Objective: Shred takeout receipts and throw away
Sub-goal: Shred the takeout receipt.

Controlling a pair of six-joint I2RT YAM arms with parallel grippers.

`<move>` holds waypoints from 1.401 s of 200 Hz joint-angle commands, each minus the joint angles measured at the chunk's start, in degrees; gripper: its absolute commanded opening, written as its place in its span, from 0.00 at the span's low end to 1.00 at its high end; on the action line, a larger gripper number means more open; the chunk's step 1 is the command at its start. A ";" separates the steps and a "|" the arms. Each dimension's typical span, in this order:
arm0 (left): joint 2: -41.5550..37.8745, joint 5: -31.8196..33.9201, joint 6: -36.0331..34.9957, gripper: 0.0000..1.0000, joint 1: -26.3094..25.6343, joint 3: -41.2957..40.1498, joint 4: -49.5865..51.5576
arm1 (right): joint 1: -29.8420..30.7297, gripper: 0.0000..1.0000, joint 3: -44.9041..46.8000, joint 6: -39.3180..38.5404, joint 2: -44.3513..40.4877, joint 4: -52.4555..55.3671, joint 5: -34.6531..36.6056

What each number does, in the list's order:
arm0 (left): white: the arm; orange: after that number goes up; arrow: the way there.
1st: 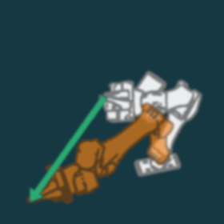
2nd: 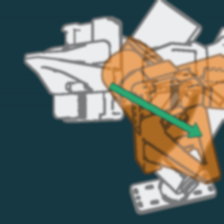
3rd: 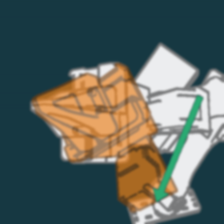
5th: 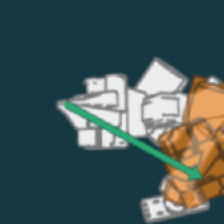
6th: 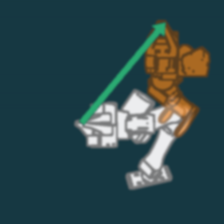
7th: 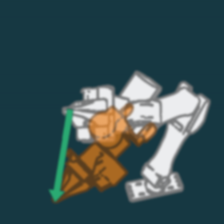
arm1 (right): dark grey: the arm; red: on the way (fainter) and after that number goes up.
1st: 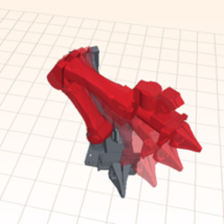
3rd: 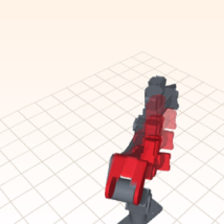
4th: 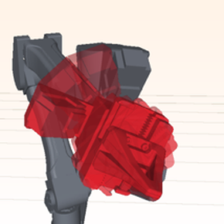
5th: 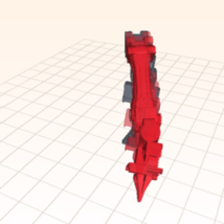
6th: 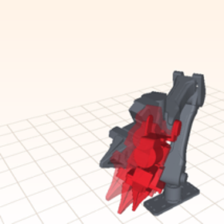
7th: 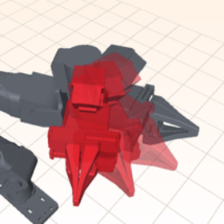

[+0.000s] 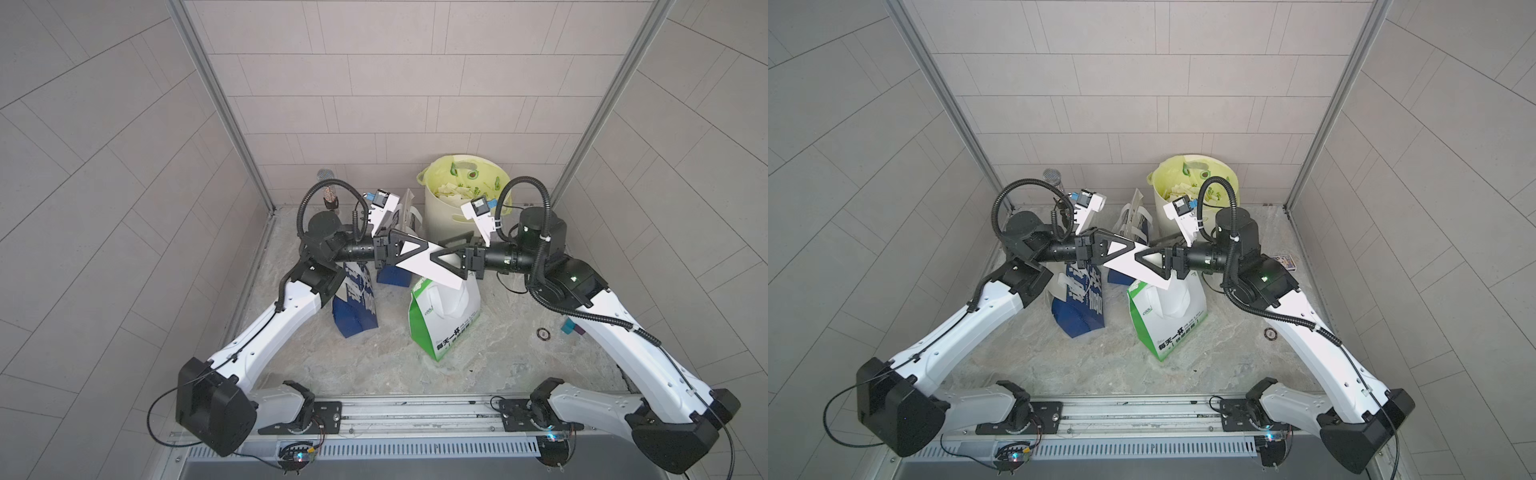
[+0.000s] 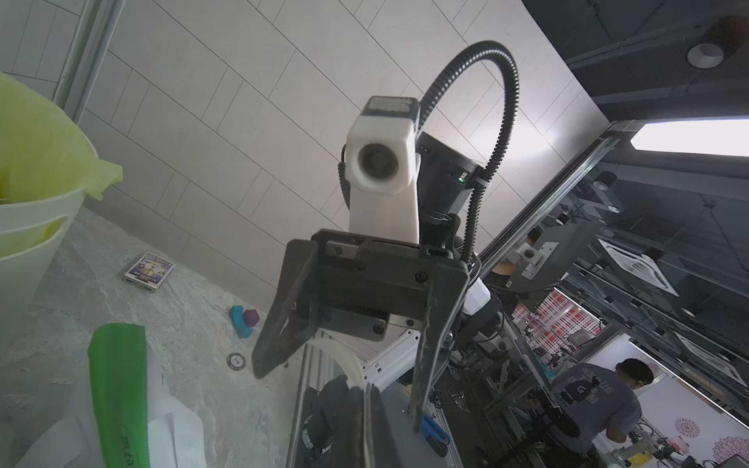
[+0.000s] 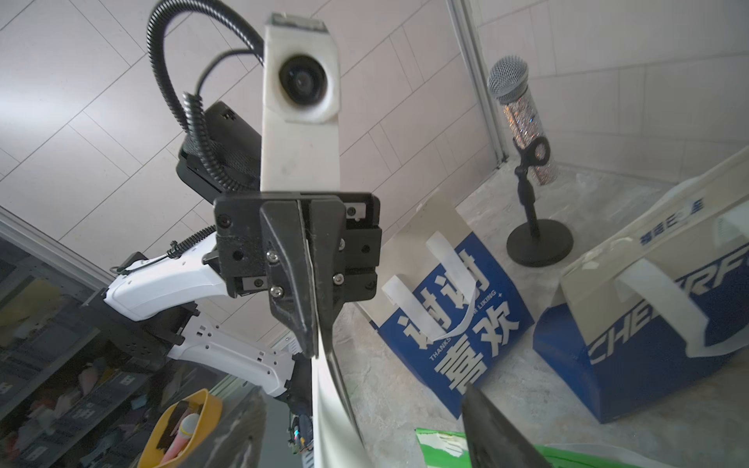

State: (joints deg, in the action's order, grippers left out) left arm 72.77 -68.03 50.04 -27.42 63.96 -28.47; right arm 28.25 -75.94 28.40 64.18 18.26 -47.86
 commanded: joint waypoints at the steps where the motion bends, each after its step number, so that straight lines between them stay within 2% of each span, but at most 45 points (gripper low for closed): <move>1: 0.09 -2.07 1.53 0.00 -0.27 -0.21 -2.77 | -2.05 0.81 -1.17 -0.50 -1.85 -0.16 -2.72; 35: -0.21 -3.32 1.64 0.00 -0.27 -0.40 -2.76 | -3.11 0.85 -2.06 0.31 -1.02 0.13 -5.53; 67: -0.17 -3.61 1.65 0.00 -0.25 -0.33 -2.79 | -2.00 0.82 -2.45 0.50 0.59 1.78 -9.83; 124: -0.17 -3.16 1.21 0.00 -0.29 -0.07 -1.87 | -1.80 0.57 -2.46 1.35 1.36 1.26 -10.29; 150: -0.65 -2.89 -1.19 0.00 -0.27 0.35 1.28 | -1.60 0.47 -2.62 2.01 2.15 -0.04 -10.34; 230: -1.26 -0.37 -8.24 0.00 -0.27 2.60 12.19 | -0.67 0.00 -2.98 1.53 3.49 -0.27 -10.15; 237: -1.39 0.20 -9.95 0.01 -0.27 2.87 13.59 | -0.66 0.00 -2.98 1.35 3.49 -0.04 -10.15; 252: -1.75 1.29 -11.51 0.11 -0.24 3.39 15.83 | -0.59 0.00 -3.10 0.79 3.58 0.57 -10.06; 280: -2.31 1.41 -11.27 0.15 -0.27 3.52 15.86 | -0.39 0.00 -3.29 -0.15 3.65 1.37 -9.37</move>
State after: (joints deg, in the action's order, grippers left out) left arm 72.25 -67.24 40.82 -27.44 65.45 -13.74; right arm 27.38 -77.56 29.98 67.90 19.75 -57.34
